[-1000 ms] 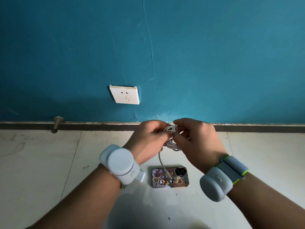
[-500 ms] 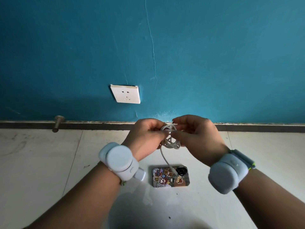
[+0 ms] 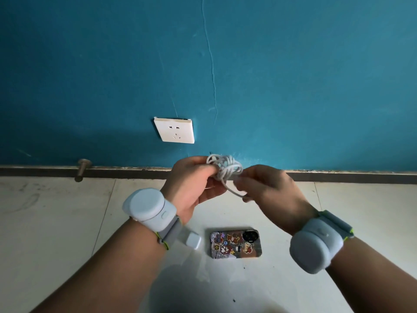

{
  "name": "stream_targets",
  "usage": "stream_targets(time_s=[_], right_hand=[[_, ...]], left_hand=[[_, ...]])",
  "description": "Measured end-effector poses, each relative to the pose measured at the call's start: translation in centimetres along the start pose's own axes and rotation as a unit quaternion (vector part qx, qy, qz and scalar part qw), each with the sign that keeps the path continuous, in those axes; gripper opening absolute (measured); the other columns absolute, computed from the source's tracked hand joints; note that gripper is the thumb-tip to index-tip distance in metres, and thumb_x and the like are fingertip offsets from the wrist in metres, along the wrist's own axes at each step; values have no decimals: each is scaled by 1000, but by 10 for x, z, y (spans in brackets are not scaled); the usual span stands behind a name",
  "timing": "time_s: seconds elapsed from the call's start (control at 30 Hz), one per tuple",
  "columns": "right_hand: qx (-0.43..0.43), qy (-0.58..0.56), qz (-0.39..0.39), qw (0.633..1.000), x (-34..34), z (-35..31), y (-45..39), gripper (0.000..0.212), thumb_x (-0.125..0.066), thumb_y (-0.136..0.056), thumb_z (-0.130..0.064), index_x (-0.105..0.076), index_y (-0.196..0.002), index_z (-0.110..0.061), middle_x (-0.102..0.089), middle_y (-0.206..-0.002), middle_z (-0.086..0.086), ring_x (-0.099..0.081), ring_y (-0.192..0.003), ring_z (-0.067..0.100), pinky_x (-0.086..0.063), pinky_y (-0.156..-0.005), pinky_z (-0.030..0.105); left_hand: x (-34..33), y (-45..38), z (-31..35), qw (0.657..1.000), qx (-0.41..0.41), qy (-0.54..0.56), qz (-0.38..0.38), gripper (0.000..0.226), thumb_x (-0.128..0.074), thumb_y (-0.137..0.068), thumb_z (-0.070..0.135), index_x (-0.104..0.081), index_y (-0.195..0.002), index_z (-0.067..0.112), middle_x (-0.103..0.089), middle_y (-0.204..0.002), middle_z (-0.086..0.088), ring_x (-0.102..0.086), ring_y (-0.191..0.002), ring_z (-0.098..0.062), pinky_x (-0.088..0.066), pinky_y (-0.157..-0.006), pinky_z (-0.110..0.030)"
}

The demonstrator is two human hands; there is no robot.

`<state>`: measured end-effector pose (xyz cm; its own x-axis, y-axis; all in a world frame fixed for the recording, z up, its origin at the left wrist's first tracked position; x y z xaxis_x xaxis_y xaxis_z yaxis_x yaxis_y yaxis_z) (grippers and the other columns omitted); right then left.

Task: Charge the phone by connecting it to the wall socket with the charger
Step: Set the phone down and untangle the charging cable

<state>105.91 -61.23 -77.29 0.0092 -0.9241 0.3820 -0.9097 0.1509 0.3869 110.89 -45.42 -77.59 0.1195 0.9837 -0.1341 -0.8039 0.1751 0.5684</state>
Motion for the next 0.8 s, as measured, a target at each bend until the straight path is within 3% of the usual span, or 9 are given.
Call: stream_targets(time_s=[0.07, 0.13, 0.27, 0.4, 0.53, 0.67, 0.8], right_hand=[[44, 102, 12, 994, 2, -2, 3, 13, -74, -74, -40, -73, -83, -31, -70, -72, -9, -63, -64, 6, -49, -61, 24], [86, 94, 30, 991, 4, -5, 4, 2, -75, -77, -30, -74, -75, -30, -69, -68, -5, -59, -57, 9, -48, -56, 21], [117, 48, 38, 991, 4, -6, 2, 5, -78, -77, -25, -75, -74, -25, -64, -65, 0, -47, -51, 3, -39, -51, 12], [109, -36, 42, 992, 0, -8, 1, 10, -79, -77, -21, -70, -74, -21, -59, -55, -7, -49, -51, 8, -44, -52, 23], [102, -74, 54, 991, -5, -7, 1, 22, -77, -79, -15, -56, -84, -21, -66, -64, 1, -57, -59, 20, -50, -58, 41], [111, -18, 61, 992, -11, -4, 1, 29, -72, -78, -13, -48, -88, -25, -63, -77, -4, -53, -57, 10, -45, -53, 23], [85, -42, 73, 993, -11, 2, -2, 39, -66, -77, -2, -40, -85, -30, -55, -78, -2, -49, -55, 18, -42, -50, 30]], left_hand=[[3, -1, 1, 999, 0, 41, 12, 22, -56, -90, 0, -76, -88, 8, -73, -76, -10, -67, -59, -16, -58, -57, -26], [4, -2, 2, 997, 5, 75, 12, 21, -54, -91, -1, -74, -89, 5, -72, -75, -11, -68, -60, -16, -57, -56, -25], [1, -2, 1, 994, 12, 108, -10, 15, -57, -92, 2, -71, -96, 1, -74, -83, -15, -72, -69, -21, -58, -58, -25], [-7, 1, -2, 997, -7, 74, -33, 13, -61, -91, 4, -73, -96, 7, -77, -91, -14, -73, -73, -20, -59, -63, -26], [-13, 2, -6, 998, -15, 56, -32, 9, -68, -87, 7, -72, -94, 9, -78, -90, -13, -74, -73, -19, -59, -64, -27], [-10, -1, -8, 999, -26, 21, 4, 10, -69, -85, 5, -73, -92, 11, -78, -85, -11, -73, -66, -19, -60, -63, -29], [-13, -2, -11, 1000, -17, 13, -4, 9, -68, -86, 8, -70, -94, 11, -77, -85, -12, -74, -68, -23, -61, -65, -33]])
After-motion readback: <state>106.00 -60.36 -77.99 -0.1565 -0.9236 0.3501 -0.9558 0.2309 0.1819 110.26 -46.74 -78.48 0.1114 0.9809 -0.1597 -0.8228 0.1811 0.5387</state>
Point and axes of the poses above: each hand's wrist, its own y-axis away from the middle knuckle, its own x-axis out of the back of the hand, z = x × y, the point moved 4 cm from there along -y, towards the middle knuckle
